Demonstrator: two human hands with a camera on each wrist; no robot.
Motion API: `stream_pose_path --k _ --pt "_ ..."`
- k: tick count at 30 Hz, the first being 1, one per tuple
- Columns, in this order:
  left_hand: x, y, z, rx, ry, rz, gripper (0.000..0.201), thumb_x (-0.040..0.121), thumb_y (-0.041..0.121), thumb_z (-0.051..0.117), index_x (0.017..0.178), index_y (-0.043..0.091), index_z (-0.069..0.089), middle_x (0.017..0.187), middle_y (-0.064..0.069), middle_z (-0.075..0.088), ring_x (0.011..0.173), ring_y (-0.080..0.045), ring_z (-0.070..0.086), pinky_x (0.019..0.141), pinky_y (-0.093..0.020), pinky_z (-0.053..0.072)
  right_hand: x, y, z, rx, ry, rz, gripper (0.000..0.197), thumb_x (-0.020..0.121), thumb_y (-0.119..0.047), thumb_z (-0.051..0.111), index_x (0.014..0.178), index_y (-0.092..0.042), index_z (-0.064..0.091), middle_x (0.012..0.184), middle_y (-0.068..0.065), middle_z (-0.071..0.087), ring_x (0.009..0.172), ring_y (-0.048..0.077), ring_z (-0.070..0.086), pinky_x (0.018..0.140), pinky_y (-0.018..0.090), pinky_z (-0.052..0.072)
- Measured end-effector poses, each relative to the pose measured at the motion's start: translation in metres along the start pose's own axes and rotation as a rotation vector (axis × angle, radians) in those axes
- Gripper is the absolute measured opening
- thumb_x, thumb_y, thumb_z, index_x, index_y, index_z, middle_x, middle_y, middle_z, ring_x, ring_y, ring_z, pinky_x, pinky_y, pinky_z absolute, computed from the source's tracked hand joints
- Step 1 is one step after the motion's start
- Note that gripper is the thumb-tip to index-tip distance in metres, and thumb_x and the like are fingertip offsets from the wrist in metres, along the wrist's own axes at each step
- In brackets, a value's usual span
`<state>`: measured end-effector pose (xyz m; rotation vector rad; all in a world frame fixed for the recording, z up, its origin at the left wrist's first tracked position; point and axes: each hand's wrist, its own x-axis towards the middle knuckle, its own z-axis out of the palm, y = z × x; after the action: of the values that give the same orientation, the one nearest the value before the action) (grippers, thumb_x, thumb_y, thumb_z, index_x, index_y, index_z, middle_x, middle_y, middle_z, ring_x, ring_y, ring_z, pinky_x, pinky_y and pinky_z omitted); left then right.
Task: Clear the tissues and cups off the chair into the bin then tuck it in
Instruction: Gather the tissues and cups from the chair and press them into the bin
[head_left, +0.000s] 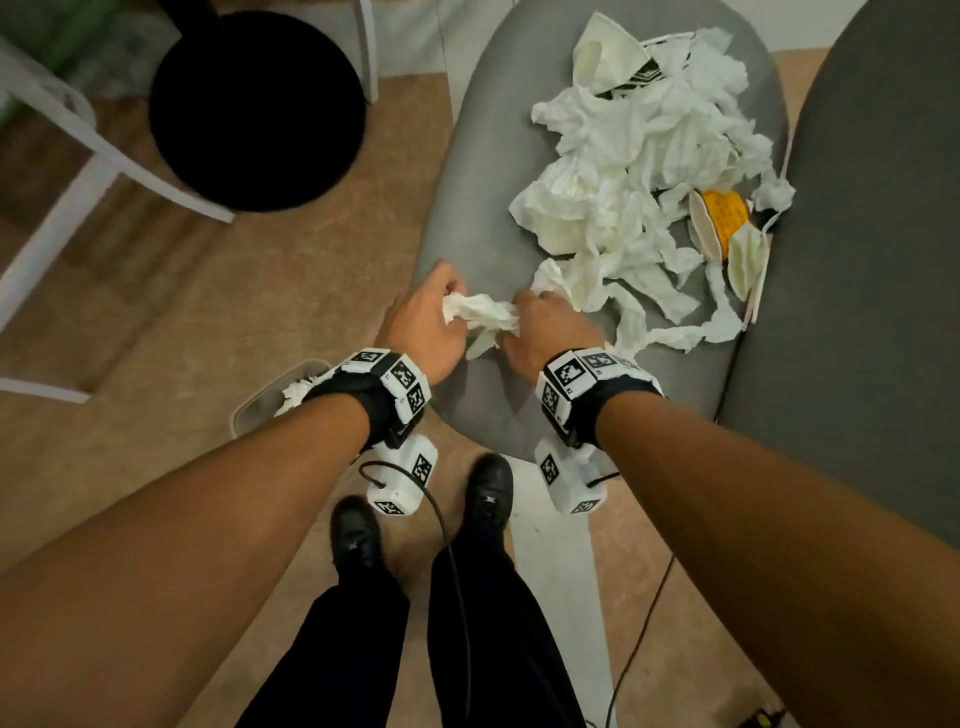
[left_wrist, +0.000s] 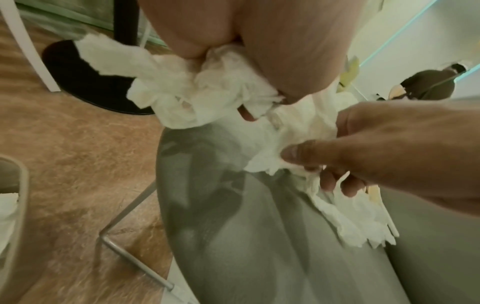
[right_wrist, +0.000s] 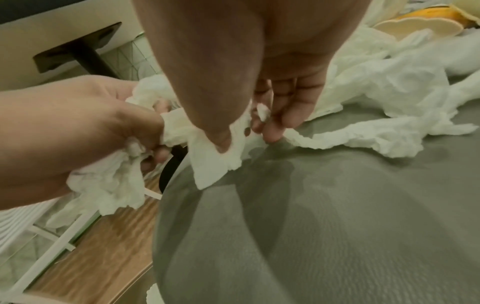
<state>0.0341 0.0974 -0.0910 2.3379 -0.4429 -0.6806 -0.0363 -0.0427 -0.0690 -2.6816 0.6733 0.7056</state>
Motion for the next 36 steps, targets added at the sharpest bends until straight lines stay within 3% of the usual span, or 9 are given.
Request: stream_pose_path --k 2,7,12,16,19,24,29,33,36 --pt "-0.002 -0.008 -0.009 -0.028 0.001 0.027 0.039 0.078 0.004 0.047 0.103 0.033 0.056 0.099 0.0 0.065 0.084 -0.029 0.063 0.074 -0.038 0.053 0.0 -0.007 -0.001 -0.065 -0.011 -0.005 0.021 0.093 -0.024 0.053 0.112 -0.016 0.058 0.11 0.01 0.062 0.095 0.033 0.065 0.066 0.035 0.043" --pt "-0.01 -0.036 -0.019 0.067 -0.046 -0.004 0.021 0.079 0.0 0.046 0.071 0.017 0.053 0.084 -0.008 0.053 0.077 -0.035 0.057 0.064 -0.035 0.04 -0.001 -0.034 -0.002 -0.232 -0.042 -0.098 0.023 0.09 -0.009 0.054 0.11 -0.015 0.064 0.107 0.01 0.067 0.096 0.032 0.068 0.069 0.036 0.045" --pt "-0.03 -0.052 -0.031 -0.081 0.141 -0.262 0.019 0.079 0.0 0.048 0.069 0.015 0.053 0.073 -0.004 0.053 0.07 -0.032 0.051 0.06 -0.029 0.027 -0.001 -0.074 0.001 -0.31 -0.017 -0.125 0.021 0.094 -0.011 0.051 0.109 -0.015 0.065 0.104 0.009 0.068 0.096 0.032 0.069 0.069 0.036 0.043" --pt "-0.04 -0.078 -0.05 -0.247 0.217 -0.448 0.018 0.083 0.004 0.052 0.088 0.005 0.07 0.085 -0.015 0.067 0.076 -0.032 0.056 0.062 -0.03 0.034 -0.004 -0.111 0.006 -0.305 -0.023 -0.181 0.02 0.093 -0.018 0.052 0.107 -0.013 0.067 0.103 0.008 0.068 0.096 0.032 0.069 0.068 0.035 0.043" --pt "-0.044 -0.108 -0.065 -0.253 0.187 -0.493 0.021 0.083 0.017 0.053 0.091 0.006 0.069 0.084 -0.01 0.066 0.08 -0.033 0.059 0.064 -0.03 0.038 -0.001 -0.132 0.018 -0.261 -0.09 -0.271 0.023 0.094 -0.018 0.052 0.112 -0.011 0.065 0.106 0.013 0.067 0.096 0.033 0.068 0.068 0.033 0.043" --pt "-0.066 -0.143 -0.091 -0.378 0.216 -0.564 0.036 0.076 0.039 0.052 0.094 0.013 0.069 0.095 -0.007 0.071 0.091 -0.031 0.063 0.084 -0.042 0.051 -0.013 -0.185 0.055 -0.044 -0.294 -0.424 0.028 0.094 -0.027 0.055 0.115 -0.01 0.062 0.112 0.014 0.067 0.105 0.034 0.062 0.081 0.034 0.045" --pt "-0.092 -0.2 -0.104 -0.462 0.209 -0.621 0.046 0.07 0.044 0.042 0.096 0.017 0.067 0.098 -0.004 0.07 0.094 -0.029 0.064 0.086 -0.039 0.051 -0.029 -0.247 0.103 0.052 -0.354 -0.458 0.017 0.095 -0.032 0.053 0.089 -0.016 0.056 0.081 0.003 0.056 0.083 0.027 0.061 0.068 0.031 0.044" --pt "-0.102 -0.252 -0.099 -0.519 0.203 -0.685 0.038 0.077 0.036 0.049 0.099 0.012 0.069 0.096 -0.004 0.072 0.091 -0.026 0.066 0.081 -0.033 0.051 -0.024 -0.275 0.156 0.134 -0.436 -0.453 0.023 0.098 -0.021 0.052 0.108 -0.004 0.063 0.105 0.015 0.066 0.101 0.03 0.062 0.07 0.027 0.036" --pt "-0.105 -0.281 -0.081 -0.573 0.162 -0.758 0.045 0.071 0.045 0.049 0.106 0.022 0.064 0.098 -0.002 0.071 0.093 -0.025 0.067 0.084 -0.041 0.053 -0.014 -0.274 0.197 0.139 -0.472 -0.417 0.032 0.096 -0.021 0.051 0.124 -0.007 0.059 0.116 0.016 0.066 0.108 0.033 0.062 0.076 0.029 0.042"
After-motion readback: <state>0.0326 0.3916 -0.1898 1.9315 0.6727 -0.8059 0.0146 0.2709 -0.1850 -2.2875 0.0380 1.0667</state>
